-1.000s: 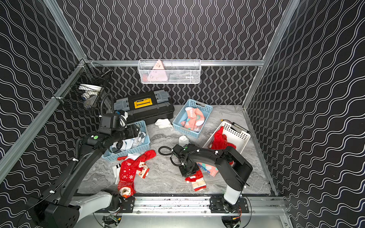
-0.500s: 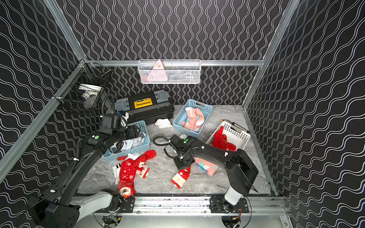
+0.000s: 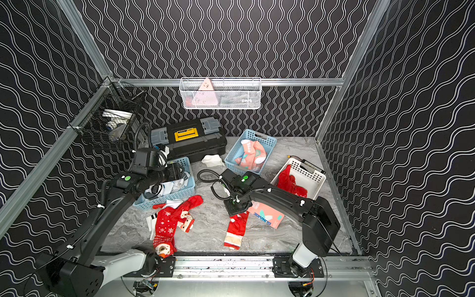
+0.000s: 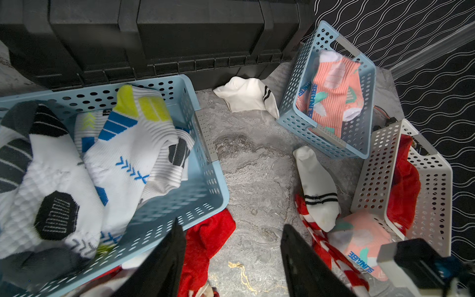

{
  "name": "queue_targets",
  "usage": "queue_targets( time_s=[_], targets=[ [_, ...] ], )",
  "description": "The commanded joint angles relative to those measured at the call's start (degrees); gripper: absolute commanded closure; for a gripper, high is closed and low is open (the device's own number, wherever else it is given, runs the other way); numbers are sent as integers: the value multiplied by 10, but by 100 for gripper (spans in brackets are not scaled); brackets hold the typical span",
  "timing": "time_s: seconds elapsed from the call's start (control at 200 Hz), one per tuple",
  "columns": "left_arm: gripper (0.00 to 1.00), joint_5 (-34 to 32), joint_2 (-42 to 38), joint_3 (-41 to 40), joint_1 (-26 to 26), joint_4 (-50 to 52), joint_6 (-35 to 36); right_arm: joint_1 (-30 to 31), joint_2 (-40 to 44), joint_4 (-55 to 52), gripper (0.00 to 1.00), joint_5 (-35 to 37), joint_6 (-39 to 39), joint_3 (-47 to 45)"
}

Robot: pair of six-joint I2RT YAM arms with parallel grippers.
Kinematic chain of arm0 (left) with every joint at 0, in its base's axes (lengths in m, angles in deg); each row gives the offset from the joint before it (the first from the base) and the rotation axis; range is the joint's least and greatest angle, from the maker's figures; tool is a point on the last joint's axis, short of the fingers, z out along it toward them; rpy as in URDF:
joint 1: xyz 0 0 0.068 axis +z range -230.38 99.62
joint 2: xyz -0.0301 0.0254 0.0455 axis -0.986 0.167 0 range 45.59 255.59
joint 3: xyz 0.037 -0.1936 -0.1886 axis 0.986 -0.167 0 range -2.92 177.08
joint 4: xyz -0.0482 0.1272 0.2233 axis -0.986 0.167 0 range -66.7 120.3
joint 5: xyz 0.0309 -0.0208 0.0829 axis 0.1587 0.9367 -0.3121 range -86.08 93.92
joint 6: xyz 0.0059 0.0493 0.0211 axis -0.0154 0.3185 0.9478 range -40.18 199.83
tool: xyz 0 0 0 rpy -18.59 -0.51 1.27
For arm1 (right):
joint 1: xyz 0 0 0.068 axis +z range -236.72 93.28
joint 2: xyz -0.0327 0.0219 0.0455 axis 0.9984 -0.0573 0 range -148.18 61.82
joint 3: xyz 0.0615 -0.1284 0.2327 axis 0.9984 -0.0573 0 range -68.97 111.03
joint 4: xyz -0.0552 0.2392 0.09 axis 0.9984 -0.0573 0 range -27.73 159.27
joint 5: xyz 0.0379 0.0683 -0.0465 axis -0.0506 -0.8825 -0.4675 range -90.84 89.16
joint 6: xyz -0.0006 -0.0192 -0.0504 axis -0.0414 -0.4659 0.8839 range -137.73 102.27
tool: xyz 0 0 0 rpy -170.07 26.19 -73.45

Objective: Sort the socks into the basket by color
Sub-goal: Pick up the sock at the center of the board, then place the sock in the bin.

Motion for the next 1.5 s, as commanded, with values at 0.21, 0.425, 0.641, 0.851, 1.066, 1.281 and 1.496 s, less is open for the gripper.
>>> queue_targets(
  time_s=[0.21, 0.425, 0.641, 0.851, 1.066, 1.281, 1.496],
  targets=[
    [36, 4, 1, 5, -3, -15, 6, -47, 34, -41, 100, -22, 5, 118],
    [36, 6, 2, 6, -8, -18, 6, -88, 48, -56, 100, -32, 4, 177],
    [36, 3, 5, 15, -21, -14, 10, -156, 79, -65, 100, -7, -2, 206],
    [36, 1, 10, 21, -37, -14, 10, -258, 108, -70, 100, 26, -7, 202],
    [36, 0, 17, 26, -50, -13, 12, -366, 123, -50, 100, 38, -16, 168],
    [36, 3, 23, 32, -58, -11, 15, -463, 123, -11, 100, 46, -32, 116],
    [36, 10, 32, 40, -64, -10, 16, -514, 109, 54, 100, 45, -52, 24]
  ],
)
